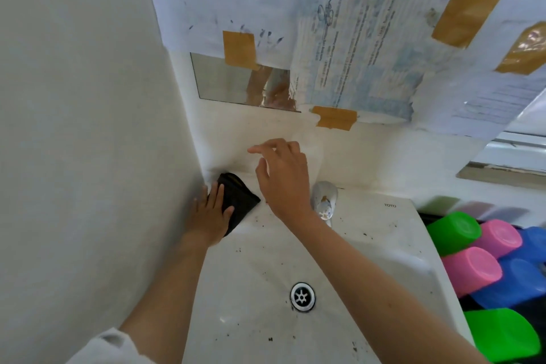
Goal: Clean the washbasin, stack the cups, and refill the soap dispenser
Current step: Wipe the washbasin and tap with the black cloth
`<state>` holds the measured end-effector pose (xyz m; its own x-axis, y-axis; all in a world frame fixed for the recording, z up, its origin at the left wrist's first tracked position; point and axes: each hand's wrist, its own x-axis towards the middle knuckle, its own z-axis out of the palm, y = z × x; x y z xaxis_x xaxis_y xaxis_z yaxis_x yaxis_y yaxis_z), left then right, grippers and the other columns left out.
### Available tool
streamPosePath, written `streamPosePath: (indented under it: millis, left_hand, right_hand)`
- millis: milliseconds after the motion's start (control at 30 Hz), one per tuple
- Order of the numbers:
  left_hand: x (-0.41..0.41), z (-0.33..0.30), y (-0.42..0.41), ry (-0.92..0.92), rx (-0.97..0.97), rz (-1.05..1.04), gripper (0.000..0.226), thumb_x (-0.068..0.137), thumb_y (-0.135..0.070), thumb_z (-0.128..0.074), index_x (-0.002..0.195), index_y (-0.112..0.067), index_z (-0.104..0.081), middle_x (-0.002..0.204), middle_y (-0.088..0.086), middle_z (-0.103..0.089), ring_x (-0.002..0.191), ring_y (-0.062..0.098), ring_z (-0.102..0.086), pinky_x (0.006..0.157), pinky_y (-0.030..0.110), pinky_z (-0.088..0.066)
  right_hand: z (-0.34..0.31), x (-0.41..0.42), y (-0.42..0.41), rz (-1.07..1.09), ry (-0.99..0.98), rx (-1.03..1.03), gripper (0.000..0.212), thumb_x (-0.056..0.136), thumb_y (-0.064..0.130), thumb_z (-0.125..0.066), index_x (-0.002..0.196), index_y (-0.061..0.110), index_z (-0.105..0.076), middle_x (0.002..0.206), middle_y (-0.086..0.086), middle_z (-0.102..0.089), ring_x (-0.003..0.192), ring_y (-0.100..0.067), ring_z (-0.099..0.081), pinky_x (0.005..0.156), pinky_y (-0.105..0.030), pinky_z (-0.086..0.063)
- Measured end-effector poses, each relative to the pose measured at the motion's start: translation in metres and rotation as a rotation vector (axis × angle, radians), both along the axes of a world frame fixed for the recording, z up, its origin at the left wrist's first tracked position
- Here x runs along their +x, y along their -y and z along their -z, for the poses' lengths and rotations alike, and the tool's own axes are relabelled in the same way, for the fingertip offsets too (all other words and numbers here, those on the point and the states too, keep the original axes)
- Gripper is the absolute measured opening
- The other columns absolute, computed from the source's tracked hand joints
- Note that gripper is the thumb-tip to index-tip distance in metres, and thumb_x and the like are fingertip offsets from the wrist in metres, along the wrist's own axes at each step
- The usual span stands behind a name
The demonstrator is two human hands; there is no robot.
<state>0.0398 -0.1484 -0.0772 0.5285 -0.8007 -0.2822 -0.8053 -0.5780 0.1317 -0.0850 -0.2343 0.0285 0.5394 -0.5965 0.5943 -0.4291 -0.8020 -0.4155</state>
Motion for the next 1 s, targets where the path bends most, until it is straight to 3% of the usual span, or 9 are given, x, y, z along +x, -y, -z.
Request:
streamPosePath:
  millis: [167,267,367,500,567,700,900,1000]
  left_hand:
    - [-0.004,0.003,0.002,0.014,-0.02,0.032,0.06,0.1,-0.038,-0.014,0.145,-0.009,0.014,0.156,0.007,0.017,0.144,0.024,0.012,0.117,0.038,-0.001]
    - [-0.015,0.005,0.003,0.022,-0.042,0.071,0.06,0.1,-0.038,-0.013,0.145,-0.009,0.014,0.155,0.007,0.017,0.144,0.024,0.013,0.117,0.037,0.003]
    - [-0.017,0.005,0.003,0.004,-0.04,0.094,0.06,0.1,-0.038,-0.014,0.145,-0.009,0.014,0.155,0.008,0.018,0.144,0.024,0.015,0.117,0.038,0.006]
    - [-0.016,-0.001,0.006,-0.053,-0.017,0.102,0.06,0.1,-0.037,-0.016,0.145,-0.011,0.015,0.155,0.008,0.019,0.143,0.025,0.016,0.116,0.038,0.006]
    - [-0.017,-0.001,0.008,-0.042,-0.016,0.111,0.059,0.1,-0.036,-0.016,0.145,-0.013,0.016,0.155,0.009,0.019,0.143,0.026,0.016,0.116,0.04,0.005]
    - [-0.017,0.0,0.009,-0.037,0.008,0.121,0.058,0.1,-0.035,-0.015,0.145,-0.015,0.016,0.155,0.009,0.018,0.143,0.028,0.015,0.116,0.043,0.002]
    - [-0.02,-0.004,0.01,-0.063,0.056,0.144,0.057,0.101,-0.035,-0.016,0.145,-0.017,0.016,0.155,0.007,0.019,0.143,0.029,0.015,0.116,0.044,0.001]
    - [-0.022,-0.005,0.011,-0.049,0.056,0.175,0.058,0.1,-0.035,-0.015,0.145,-0.017,0.017,0.155,0.007,0.019,0.143,0.029,0.015,0.116,0.044,0.001]
  right_hand:
    - [-0.013,-0.004,0.015,0.087,0.127,-0.078,0.025,0.08,0.006,-0.048,0.091,0.018,-0.067,0.09,-0.003,-0.063,0.081,-0.022,-0.054,0.064,-0.026,-0.035]
    - [-0.016,-0.01,0.017,0.244,0.309,-0.103,0.015,0.079,0.015,-0.049,0.093,0.017,-0.047,0.086,-0.005,-0.057,0.08,-0.017,-0.046,0.069,-0.024,-0.032]
    - [-0.016,-0.016,0.023,0.447,0.404,0.008,0.043,0.074,0.039,-0.059,0.099,0.018,-0.032,0.097,-0.01,-0.051,0.09,-0.017,-0.037,0.078,-0.023,-0.023]
    - [-0.014,-0.025,0.033,0.521,0.014,0.326,0.093,0.064,0.066,-0.066,0.13,0.01,-0.032,0.125,-0.011,-0.044,0.115,-0.027,-0.042,0.091,-0.04,-0.035]
    - [-0.01,-0.03,0.035,0.51,-0.157,0.383,0.094,0.068,0.066,-0.064,0.135,0.012,-0.028,0.126,-0.009,-0.046,0.115,-0.028,-0.044,0.089,-0.04,-0.034]
    - [-0.007,-0.03,0.038,0.489,-0.229,0.418,0.084,0.075,0.06,-0.062,0.137,0.017,-0.026,0.117,-0.007,-0.055,0.107,-0.028,-0.051,0.085,-0.04,-0.034]
    - [-0.01,-0.034,0.037,0.369,-0.13,0.391,0.071,0.076,0.043,-0.062,0.135,0.017,-0.03,0.106,-0.006,-0.059,0.098,-0.028,-0.056,0.078,-0.034,-0.032]
    - [-0.017,-0.038,0.033,0.259,0.032,0.361,0.069,0.075,0.041,-0.064,0.133,0.016,-0.034,0.102,-0.004,-0.058,0.093,-0.026,-0.055,0.079,-0.034,-0.039]
